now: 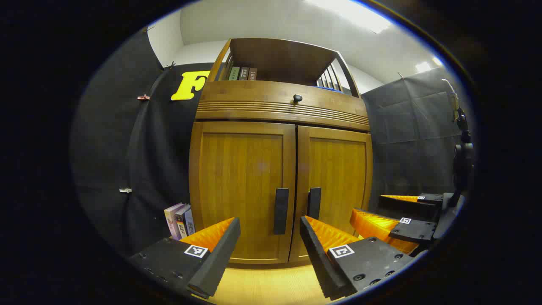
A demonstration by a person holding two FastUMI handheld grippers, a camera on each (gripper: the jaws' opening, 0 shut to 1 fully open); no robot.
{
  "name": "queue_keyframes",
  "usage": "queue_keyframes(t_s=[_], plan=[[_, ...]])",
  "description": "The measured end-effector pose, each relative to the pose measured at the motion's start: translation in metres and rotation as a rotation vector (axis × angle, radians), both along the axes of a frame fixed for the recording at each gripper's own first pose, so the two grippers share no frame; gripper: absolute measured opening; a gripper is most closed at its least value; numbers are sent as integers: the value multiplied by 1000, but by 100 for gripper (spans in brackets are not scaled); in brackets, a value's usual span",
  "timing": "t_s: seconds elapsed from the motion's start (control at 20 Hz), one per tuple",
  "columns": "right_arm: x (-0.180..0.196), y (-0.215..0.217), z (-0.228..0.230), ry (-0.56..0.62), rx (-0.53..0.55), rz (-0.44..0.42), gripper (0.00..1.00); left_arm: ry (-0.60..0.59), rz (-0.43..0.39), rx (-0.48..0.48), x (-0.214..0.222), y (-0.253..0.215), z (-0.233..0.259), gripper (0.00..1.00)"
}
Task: Open the right door of the double-door shoe cabinet with the right hand, and open the left door with the left hand.
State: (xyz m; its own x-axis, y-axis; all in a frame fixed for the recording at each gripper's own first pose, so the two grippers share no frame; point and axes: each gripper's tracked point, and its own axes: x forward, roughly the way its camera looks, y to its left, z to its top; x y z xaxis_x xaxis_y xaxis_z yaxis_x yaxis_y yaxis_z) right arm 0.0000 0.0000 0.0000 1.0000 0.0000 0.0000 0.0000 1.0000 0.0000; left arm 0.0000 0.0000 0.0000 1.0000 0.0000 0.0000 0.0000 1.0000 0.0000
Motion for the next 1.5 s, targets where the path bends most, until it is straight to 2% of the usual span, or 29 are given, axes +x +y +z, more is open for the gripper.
queue_keyframes(t_s=[0.05, 0.35, 0.4, 0.45, 0.5, 0.55, 0.6, 0.7, 0.75, 0.8, 0.9, 1.35, 1.5], plan=[[0, 0, -1, 2, -1, -3, 99, 3, -10, -3, 0, -1, 0, 88], [7, 3, -11, 28, -1, 15, 98, 10, -16, -14, 4, 3, -1, 88], [8, 3, -12, 32, -3, 15, 99, 11, -18, -14, 5, 3, -1, 84], [10, 5, -13, 37, -3, 22, 98, 15, -22, -11, 7, 2, -2, 84], [10, 7, -15, 40, -3, 31, 98, 15, -21, -9, 8, 2, -2, 88], [11, 8, -15, 40, -2, 36, 96, 11, -21, -9, 10, 2, -2, 84], [12, 7, -15, 37, -4, 35, 98, 7, -24, -12, 11, 2, -1, 89], [12, 5, -15, 34, -6, 27, 97, 5, -34, -21, 12, -1, 0, 84], [13, 5, -16, 37, -2, 24, 97, 5, -35, -23, 12, 0, -2, 88], [15, 4, -17, 40, 4, 21, 97, 4, -33, -24, 12, 1, -2, 84], [16, 1, -16, 41, 7, 11, 99, 3, -30, -23, 12, 3, -3, 84], [35, -8, -11, -1, -5, -29, 97, 2, -30, -30, 12, 8, -2, 84], [48, -3, -19, 18, 7, -16, 97, 0, -29, -29, 9, 11, -3, 84]])
